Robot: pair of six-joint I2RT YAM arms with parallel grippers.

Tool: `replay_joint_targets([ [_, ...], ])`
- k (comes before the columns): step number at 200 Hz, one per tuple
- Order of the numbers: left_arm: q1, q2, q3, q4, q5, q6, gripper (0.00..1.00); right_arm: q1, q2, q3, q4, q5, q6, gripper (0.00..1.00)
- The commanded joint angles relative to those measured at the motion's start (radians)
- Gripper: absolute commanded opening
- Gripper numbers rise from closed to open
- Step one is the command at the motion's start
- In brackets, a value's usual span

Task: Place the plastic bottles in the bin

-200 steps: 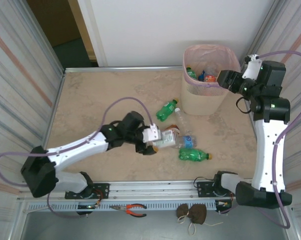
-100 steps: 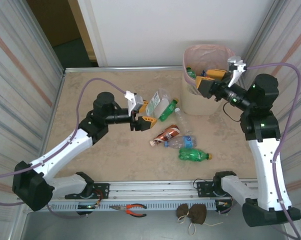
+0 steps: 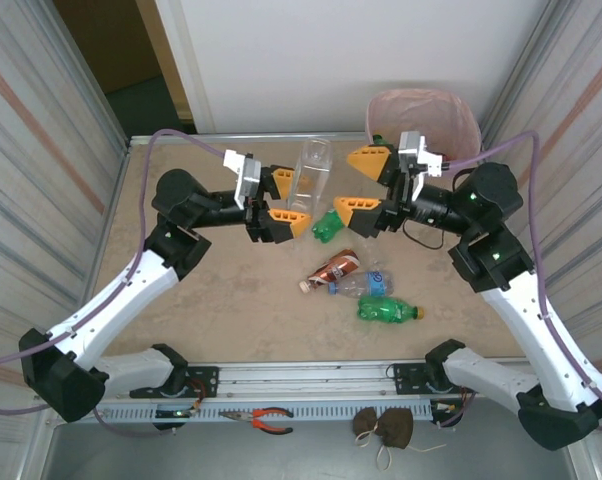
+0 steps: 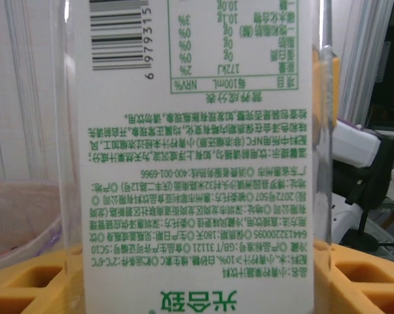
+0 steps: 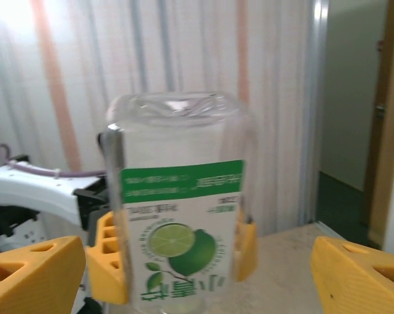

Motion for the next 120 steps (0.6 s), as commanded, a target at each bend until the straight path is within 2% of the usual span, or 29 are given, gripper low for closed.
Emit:
replay_joint_targets([
  [1, 0.001, -0.001, 0.043, 0.074, 0.035, -0.055, 0.46, 0.059, 0.043, 0.029, 0.073, -0.011, -0.027, 0.89],
  [51, -0.010, 0.002, 0.066, 0.075, 0.045, -0.060, 0.46, 0.167, 0.117, 0.077, 0.085, 0.058, -0.038, 0.87],
  [120, -0.016, -0.008, 0.063, 0.054, 0.038, -0.040, 0.45, 0.201, 0.156, 0.110, 0.122, 0.074, -0.015, 0.73],
])
